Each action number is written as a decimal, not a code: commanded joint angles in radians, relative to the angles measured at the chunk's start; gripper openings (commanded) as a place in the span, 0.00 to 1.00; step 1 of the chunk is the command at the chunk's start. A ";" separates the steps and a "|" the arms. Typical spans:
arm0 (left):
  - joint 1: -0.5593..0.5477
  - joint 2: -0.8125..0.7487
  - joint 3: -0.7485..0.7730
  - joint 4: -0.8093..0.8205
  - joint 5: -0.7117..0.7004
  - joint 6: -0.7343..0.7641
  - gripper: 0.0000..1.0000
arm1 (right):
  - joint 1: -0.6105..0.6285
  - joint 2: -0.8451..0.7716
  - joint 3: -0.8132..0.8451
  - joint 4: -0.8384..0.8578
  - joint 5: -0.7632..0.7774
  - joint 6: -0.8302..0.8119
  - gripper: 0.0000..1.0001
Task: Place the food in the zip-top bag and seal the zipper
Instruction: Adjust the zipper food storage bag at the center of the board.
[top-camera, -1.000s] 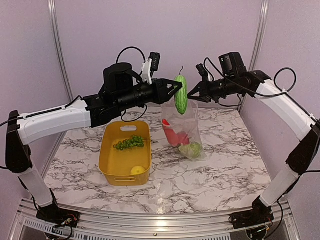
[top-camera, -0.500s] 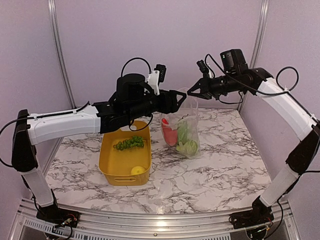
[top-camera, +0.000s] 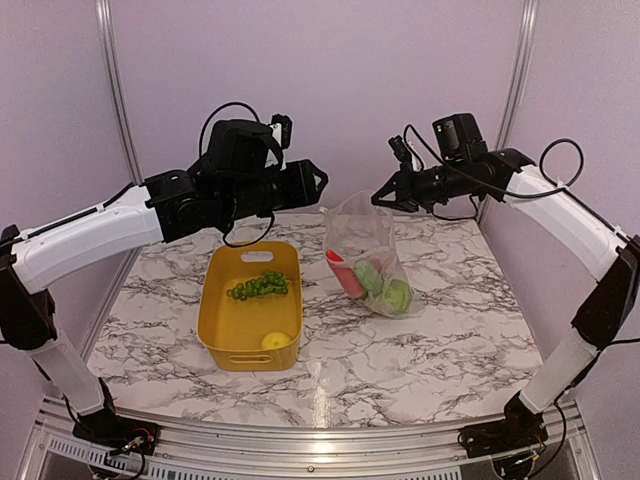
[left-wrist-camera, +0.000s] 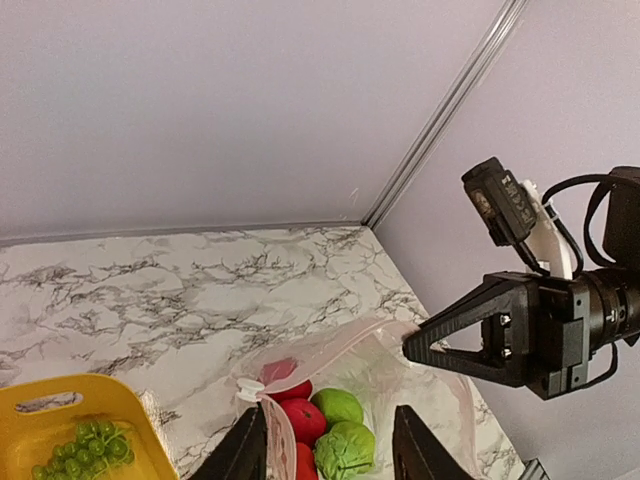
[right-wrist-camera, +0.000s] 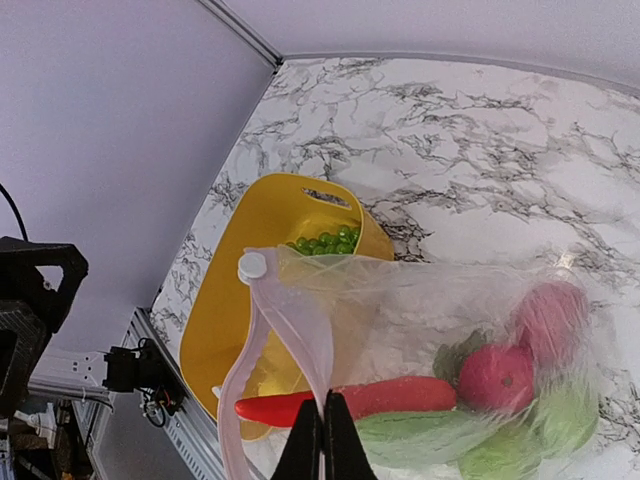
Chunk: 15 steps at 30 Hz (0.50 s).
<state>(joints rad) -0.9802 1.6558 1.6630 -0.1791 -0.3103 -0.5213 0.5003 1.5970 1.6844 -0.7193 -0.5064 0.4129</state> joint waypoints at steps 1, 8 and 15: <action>-0.002 -0.016 -0.081 -0.191 0.013 -0.139 0.48 | 0.011 -0.008 -0.029 0.095 -0.017 0.014 0.00; 0.001 0.104 0.013 -0.297 0.096 -0.123 0.47 | 0.010 0.028 -0.004 0.106 -0.042 0.005 0.00; 0.026 0.162 0.068 -0.328 0.145 -0.135 0.31 | 0.010 0.037 -0.003 0.120 -0.051 0.006 0.00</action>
<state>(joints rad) -0.9707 1.8008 1.6886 -0.4545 -0.2050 -0.6479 0.5003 1.6276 1.6512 -0.6315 -0.5426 0.4187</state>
